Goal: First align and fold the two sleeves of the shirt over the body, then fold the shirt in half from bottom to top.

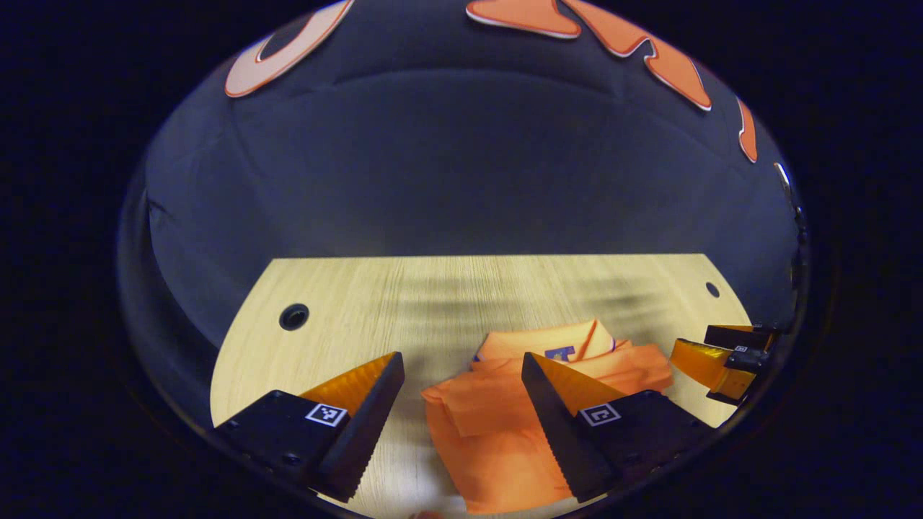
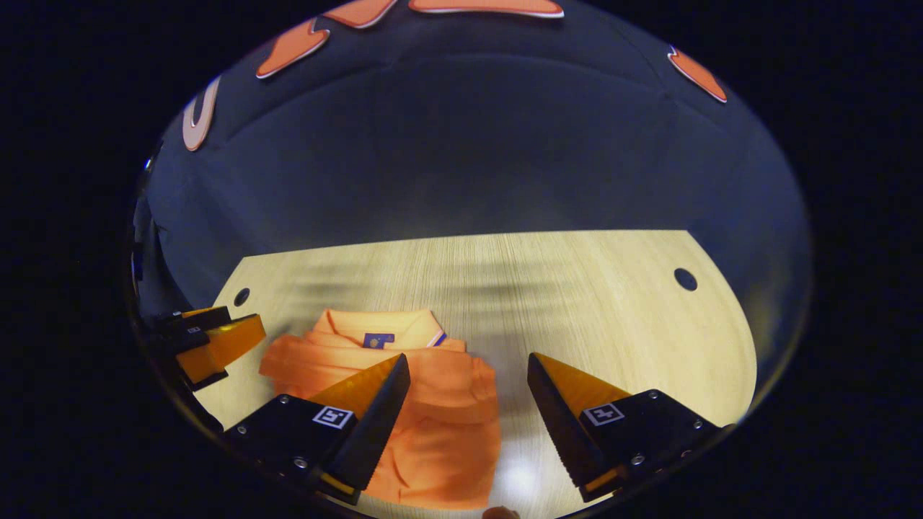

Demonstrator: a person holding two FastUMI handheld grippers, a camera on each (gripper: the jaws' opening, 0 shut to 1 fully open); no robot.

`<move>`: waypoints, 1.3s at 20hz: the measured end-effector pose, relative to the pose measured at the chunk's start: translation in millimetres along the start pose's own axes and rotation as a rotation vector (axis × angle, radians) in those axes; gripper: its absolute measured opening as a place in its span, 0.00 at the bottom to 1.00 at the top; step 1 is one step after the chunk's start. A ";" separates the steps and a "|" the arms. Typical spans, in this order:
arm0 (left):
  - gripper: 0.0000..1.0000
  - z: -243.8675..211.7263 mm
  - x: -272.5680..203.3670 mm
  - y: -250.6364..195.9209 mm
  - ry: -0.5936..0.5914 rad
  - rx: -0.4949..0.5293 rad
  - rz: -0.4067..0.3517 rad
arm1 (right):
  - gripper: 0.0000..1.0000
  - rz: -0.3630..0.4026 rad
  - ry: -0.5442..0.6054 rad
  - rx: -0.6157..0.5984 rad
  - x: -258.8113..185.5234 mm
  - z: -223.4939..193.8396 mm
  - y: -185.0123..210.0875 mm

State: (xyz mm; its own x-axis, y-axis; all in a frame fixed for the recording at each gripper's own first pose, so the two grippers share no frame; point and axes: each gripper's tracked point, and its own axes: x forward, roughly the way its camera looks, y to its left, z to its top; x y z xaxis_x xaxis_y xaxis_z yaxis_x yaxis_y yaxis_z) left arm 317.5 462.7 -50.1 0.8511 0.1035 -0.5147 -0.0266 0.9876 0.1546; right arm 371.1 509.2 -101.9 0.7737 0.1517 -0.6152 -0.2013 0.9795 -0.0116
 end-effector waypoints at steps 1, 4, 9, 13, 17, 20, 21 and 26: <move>1.00 13.3 -13.7 -0.3 -0.047 0.010 0.003 | 1.00 0.003 -0.033 -0.004 -15.2 10.6 -1.1; 1.00 57.7 -74.2 0.9 -0.189 0.063 0.009 | 1.00 0.022 -0.133 0.009 -67.4 35.5 -1.9; 1.00 94.1 -192.1 -16.2 -0.337 0.058 -0.016 | 0.99 0.039 -0.274 0.000 -165.2 52.9 -5.3; 1.00 95.1 -252.6 -26.0 -0.419 0.051 -0.019 | 0.99 0.043 -0.392 -0.029 -227.8 53.1 -9.0; 1.00 81.5 -298.4 -40.2 -0.463 0.005 -0.058 | 0.98 0.108 -0.501 -0.019 -281.9 56.5 -6.1; 1.00 78.7 -323.6 -39.6 -0.520 0.001 -0.017 | 0.98 0.125 -0.523 -0.063 -299.3 47.3 -4.6; 1.00 78.4 -331.3 -35.1 -0.541 0.002 0.018 | 0.98 0.133 -0.543 -0.058 -302.6 47.0 -1.6; 1.00 69.5 -355.9 -37.1 -0.565 -0.003 0.005 | 0.98 0.158 -0.586 -0.045 -314.1 47.5 5.9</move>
State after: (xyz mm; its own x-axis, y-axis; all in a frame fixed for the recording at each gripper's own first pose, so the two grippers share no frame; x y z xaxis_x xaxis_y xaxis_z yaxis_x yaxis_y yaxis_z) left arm 52.0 381.0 186.0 0.9994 0.0297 0.0176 -0.0321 0.9877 0.1529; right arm 155.5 473.6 128.7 0.9318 0.3551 -0.0757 -0.3559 0.9345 0.0028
